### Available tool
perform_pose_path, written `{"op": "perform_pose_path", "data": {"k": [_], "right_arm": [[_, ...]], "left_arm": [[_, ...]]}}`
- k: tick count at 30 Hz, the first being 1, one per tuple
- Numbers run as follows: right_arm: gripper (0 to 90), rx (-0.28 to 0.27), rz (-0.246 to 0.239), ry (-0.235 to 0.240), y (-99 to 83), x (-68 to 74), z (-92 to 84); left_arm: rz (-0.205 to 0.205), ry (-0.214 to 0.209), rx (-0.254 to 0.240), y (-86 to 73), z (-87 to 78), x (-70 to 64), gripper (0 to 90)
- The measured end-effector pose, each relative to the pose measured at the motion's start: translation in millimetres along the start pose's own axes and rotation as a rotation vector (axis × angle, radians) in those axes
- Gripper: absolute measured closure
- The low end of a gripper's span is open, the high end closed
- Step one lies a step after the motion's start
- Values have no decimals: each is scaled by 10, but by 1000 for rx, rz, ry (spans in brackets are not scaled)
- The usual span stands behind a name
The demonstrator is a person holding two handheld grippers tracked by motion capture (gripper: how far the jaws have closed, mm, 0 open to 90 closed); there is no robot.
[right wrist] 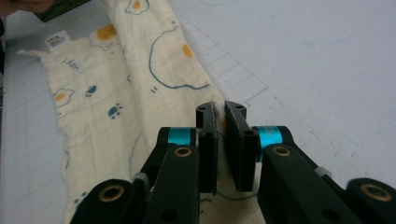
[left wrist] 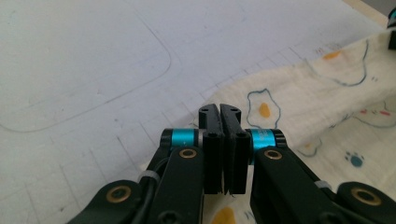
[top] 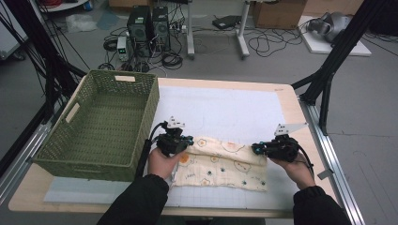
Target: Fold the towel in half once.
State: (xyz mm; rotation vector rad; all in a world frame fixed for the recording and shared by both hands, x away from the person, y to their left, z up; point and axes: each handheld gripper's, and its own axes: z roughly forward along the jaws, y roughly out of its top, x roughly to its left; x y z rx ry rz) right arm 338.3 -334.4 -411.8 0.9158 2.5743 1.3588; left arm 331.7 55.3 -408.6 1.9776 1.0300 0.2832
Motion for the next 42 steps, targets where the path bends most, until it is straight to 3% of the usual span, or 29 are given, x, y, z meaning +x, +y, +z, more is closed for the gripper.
{"op": "perform_pose_path", "data": {"k": [3, 7, 10, 11, 15, 17, 22, 26, 28, 30, 35, 37, 39, 42], "right_arm": [[826, -16, -25, 20, 6, 99, -64], [807, 23, -100, 43, -25, 257, -96], [791, 46, -118, 100, -84, 324, -101], [758, 50, -121, 148, -105, 338, -111], [719, 29, -112, 216, -109, 348, -181], [689, 18, -109, 194, -96, 319, -195], [635, -2, -58, 74, -79, 188, -190], [600, -26, -27, 38, -69, 99, -193], [576, -2, -23, 1, -78, 67, -164], [541, 57, -34, -44, -101, 31, -105], [591, 113, -3, -47, -166, -73, 23], [648, 107, 4, -65, -172, -113, 9], [691, 98, 0, -97, -171, -122, -18], [652, 98, -37, -48, -170, -108, 1]], "left_arm": [[-4, -23, -5, -81, -87, -33, 836], [-28, -52, -53, -129, -237, -61, 704], [-32, -45, -63, -108, -311, -32, 660], [-44, -44, -69, -106, -310, -31, 659], [-40, -38, -44, -102, -244, -27, 656], [-47, -45, -40, -94, -208, -16, 649], [-58, -48, -20, -95, -162, 3, 642], [-41, -22, 2, -120, -120, 10, 635], [-39, -5, 11, -135, -92, 22, 629], [-33, 14, 30, -157, -49, 37, 623], [-21, 71, 59, -213, 37, 58, 607], [-28, 69, 66, -225, 48, 66, 613], [-8, 78, 92, -236, 73, 60, 634], [8, 84, 114, -248, 104, 50, 674]]}}
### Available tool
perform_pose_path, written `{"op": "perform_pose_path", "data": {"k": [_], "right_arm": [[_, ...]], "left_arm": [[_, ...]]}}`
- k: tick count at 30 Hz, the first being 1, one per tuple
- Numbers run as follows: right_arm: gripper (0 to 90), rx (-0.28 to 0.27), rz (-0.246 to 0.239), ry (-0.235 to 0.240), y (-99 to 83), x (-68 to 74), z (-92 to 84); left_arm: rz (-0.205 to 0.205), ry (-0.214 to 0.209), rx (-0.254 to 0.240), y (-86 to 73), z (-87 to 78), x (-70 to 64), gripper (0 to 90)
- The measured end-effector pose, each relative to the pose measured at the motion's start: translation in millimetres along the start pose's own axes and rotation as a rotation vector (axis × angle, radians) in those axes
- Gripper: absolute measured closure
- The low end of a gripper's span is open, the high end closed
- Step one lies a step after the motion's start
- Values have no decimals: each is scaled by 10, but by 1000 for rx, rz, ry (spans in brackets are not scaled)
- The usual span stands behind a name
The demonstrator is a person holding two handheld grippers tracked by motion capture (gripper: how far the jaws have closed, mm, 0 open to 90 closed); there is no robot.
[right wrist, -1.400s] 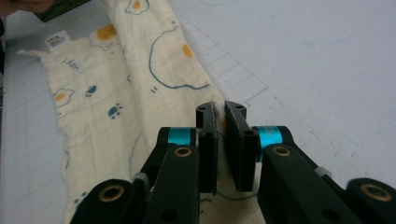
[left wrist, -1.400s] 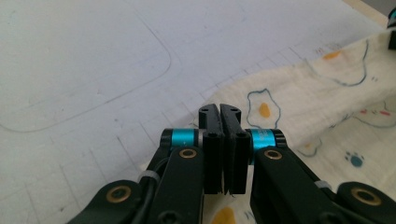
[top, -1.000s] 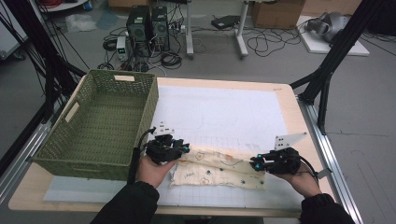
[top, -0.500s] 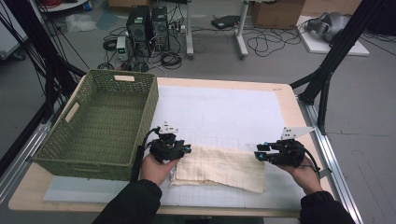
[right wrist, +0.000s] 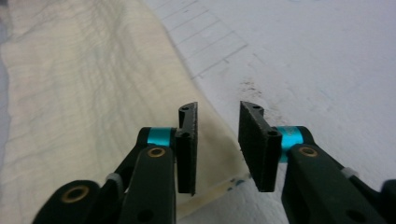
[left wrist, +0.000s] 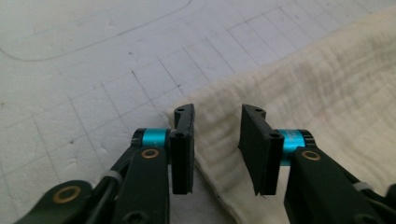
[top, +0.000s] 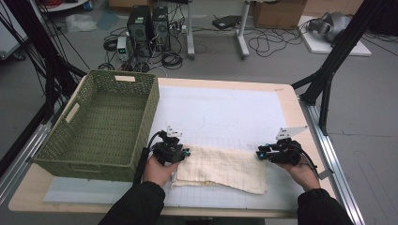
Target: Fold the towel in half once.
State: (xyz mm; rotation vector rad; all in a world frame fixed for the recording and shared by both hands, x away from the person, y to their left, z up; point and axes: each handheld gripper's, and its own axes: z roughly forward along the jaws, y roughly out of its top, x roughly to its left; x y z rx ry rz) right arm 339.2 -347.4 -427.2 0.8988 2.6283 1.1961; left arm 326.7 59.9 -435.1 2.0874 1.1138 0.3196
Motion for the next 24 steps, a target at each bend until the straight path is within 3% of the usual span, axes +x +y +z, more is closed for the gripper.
{"op": "perform_pose_path", "data": {"k": [2, 4, 5, 11, 14, 17, 18, 19, 20, 21, 24], "right_arm": [[638, 22, -12, 19, 5, 15, 45], [773, 63, -21, 9, 2, 20, 105], [869, 86, -9, 30, -4, 17, 141], [888, 71, -13, -41, 101, -21, 86], [886, 55, 24, -81, 131, -82, 78], [879, 97, 50, -121, 110, -133, 180], [876, 90, 62, -115, 102, -144, 195], [838, 80, 72, -112, 103, -151, 194], [800, 75, 68, -122, 105, -147, 185], [763, 56, 72, -102, 105, -142, 154], [631, 20, 89, -93, 89, -168, 85]], "left_arm": [[7, 3, 0, -2, 1, -4, 748], [19, 11, 6, -5, 2, -7, 862], [18, 13, 8, -4, -1, -10, 885], [24, 42, -43, 6, -74, -24, 893], [23, 42, -30, -3, -47, -17, 895], [33, 36, -8, -11, -16, -26, 894], [31, 29, -18, -8, -23, -30, 892], [27, 23, -27, -4, -35, -26, 873], [10, 22, -43, 5, -50, -15, 808], [1, 22, -48, 12, -56, 2, 709], [-60, 26, -56, 21, -26, 51, 560]]}}
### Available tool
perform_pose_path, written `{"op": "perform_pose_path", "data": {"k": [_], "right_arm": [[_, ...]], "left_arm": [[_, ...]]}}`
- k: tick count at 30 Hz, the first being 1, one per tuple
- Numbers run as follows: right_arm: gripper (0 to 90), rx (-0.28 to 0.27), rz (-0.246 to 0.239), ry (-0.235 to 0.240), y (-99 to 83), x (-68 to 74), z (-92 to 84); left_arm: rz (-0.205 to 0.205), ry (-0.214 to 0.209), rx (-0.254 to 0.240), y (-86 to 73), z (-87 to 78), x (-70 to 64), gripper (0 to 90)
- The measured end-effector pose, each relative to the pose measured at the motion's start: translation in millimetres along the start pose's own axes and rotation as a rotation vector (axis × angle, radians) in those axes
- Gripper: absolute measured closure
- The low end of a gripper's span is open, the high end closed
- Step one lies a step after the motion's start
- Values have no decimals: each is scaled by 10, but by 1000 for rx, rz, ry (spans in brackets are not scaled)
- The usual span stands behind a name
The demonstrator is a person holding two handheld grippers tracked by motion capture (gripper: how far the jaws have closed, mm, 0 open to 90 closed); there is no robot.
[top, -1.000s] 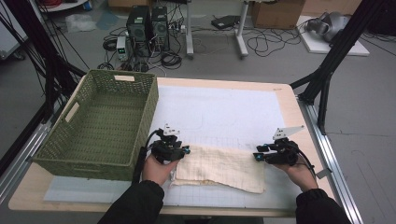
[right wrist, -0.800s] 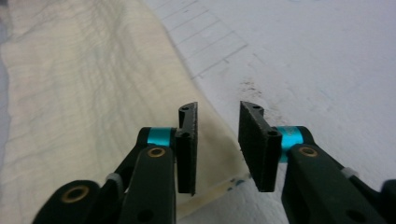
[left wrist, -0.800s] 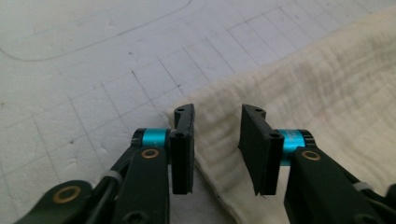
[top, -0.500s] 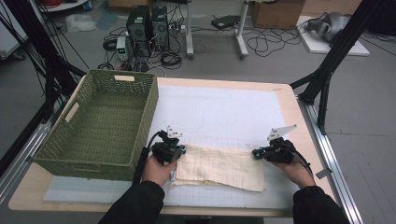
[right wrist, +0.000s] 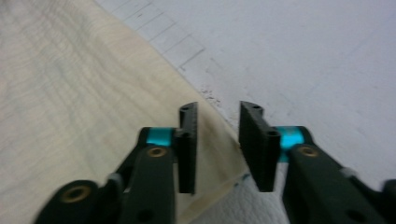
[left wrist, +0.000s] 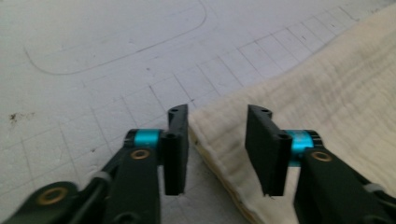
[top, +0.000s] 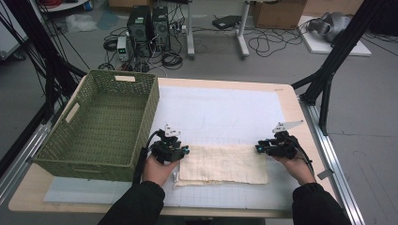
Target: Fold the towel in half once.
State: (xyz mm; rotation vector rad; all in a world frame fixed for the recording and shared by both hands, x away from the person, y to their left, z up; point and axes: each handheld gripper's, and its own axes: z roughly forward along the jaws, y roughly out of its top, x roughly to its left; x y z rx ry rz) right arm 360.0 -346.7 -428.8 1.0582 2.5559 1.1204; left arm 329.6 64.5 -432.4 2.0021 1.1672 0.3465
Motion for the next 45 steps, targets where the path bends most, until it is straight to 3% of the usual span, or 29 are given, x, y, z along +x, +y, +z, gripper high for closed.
{"op": "perform_pose_path", "data": {"k": [2, 4, 5, 6, 7, 10, 17, 19, 20, 21, 23, 26, 28, 32, 39, 42, 44, 45], "right_arm": [[564, 7, 20, 9, -21, -33, 4], [592, 41, 27, 25, -40, -31, 47], [673, 37, 13, 21, -45, -5, 63], [781, 38, -1, 40, -39, 4, 69], [827, 44, -1, 64, -34, 12, 78], [854, 68, -14, 46, 2, 12, 76], [861, 18, 19, -85, 182, -223, -99], [858, -3, 44, -88, 226, -280, -111], [838, -8, 55, -89, 240, -306, -98], [759, -15, 66, -99, 248, -337, -72], [681, -23, 78, -100, 246, -344, -59], [618, -41, 75, -104, 238, -307, -119], [604, -80, 60, -106, 209, -220, -212], [599, -79, 14, -44, 60, -52, -266], [689, -4, -56, 67, -201, 243, -155], [719, 25, -72, 81, -235, 297, -102], [765, 40, -74, 85, -259, 309, -60], [817, 30, -81, 80, -265, 311, -55]], "left_arm": [[7, 12, 35, -10, 44, -6, 520], [28, 19, 48, -29, 84, -50, 650], [43, 10, 39, -27, 83, -70, 699], [39, -6, 34, -23, 90, -82, 854], [37, 10, 29, -14, 104, -107, 853], [16, 18, 1, 46, 155, -141, 861], [-26, 77, -90, 481, 301, -101, 862], [-33, 98, -93, 542, 343, -53, 859], [-53, 99, -98, 546, 361, -4, 854], [-69, 105, -89, 539, 375, 23, 833], [-56, 126, -60, 513, 377, 41, 680], [-63, 100, -78, 456, 296, 55, 662], [-38, 91, -74, 409, 223, 29, 610], [-10, 32, -76, 261, 104, -28, 614], [57, -67, -12, 18, 44, -169, 721], [113, -66, 60, -30, 72, -219, 803], [145, -53, 56, -50, 71, -245, 855], [142, -53, 58, -49, 73, -244, 885]]}}
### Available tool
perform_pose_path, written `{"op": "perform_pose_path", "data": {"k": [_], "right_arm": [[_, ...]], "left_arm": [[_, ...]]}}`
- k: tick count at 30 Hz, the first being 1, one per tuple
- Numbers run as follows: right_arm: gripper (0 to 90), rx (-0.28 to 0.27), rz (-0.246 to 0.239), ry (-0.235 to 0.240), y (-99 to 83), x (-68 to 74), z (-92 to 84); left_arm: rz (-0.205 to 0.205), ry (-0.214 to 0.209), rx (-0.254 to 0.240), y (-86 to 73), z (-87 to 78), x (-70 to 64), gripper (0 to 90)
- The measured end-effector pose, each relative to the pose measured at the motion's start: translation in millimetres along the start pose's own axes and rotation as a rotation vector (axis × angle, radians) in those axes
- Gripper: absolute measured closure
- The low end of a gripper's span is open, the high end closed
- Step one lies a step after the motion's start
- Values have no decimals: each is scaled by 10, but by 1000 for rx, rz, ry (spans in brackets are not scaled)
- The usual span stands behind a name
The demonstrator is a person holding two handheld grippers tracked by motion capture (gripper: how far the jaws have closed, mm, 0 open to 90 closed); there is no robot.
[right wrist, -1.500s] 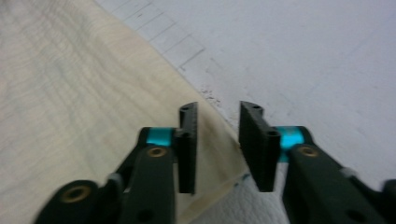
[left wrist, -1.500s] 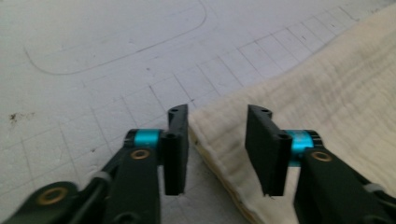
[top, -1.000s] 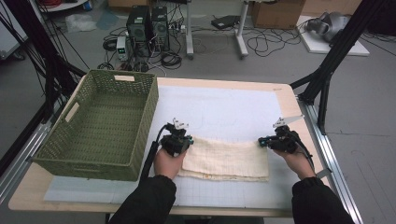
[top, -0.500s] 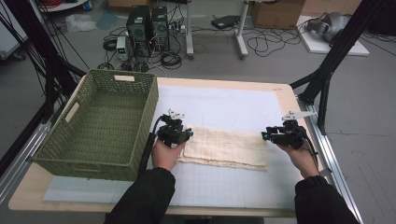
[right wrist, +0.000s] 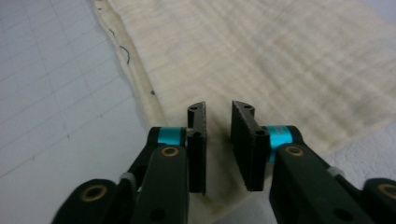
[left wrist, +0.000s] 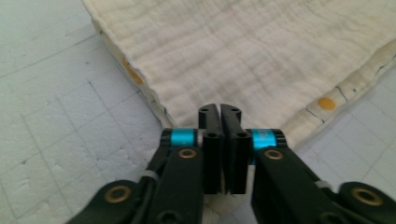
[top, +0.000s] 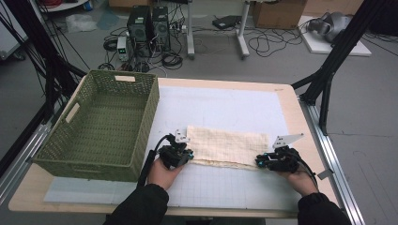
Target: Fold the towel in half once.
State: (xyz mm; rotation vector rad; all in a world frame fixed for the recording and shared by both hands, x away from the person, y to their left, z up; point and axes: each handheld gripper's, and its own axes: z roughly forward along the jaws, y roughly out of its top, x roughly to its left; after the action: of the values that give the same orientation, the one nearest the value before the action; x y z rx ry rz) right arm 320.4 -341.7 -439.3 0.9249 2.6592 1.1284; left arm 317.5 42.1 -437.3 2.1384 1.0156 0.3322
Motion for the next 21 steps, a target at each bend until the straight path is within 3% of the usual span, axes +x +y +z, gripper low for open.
{"op": "perform_pose_path", "data": {"k": [2, 8, 14, 17, 21], "right_arm": [[872, -2, 5, 14, 2, -13, 9], [884, -13, 8, 8, 30, -6, -19], [884, -80, 17, 8, 52, 5, -163], [884, -93, 15, 15, 53, 34, -200], [884, -70, 8, 31, 30, 73, -171]], "left_arm": [[-1, -2, 1, 4, -3, 8, 891], [-42, -12, -33, 14, -84, 42, 893], [-88, -31, -62, 27, -195, 90, 893], [-88, -34, -73, 18, -250, 95, 893], [-72, -31, -43, -22, -258, 81, 893]]}}
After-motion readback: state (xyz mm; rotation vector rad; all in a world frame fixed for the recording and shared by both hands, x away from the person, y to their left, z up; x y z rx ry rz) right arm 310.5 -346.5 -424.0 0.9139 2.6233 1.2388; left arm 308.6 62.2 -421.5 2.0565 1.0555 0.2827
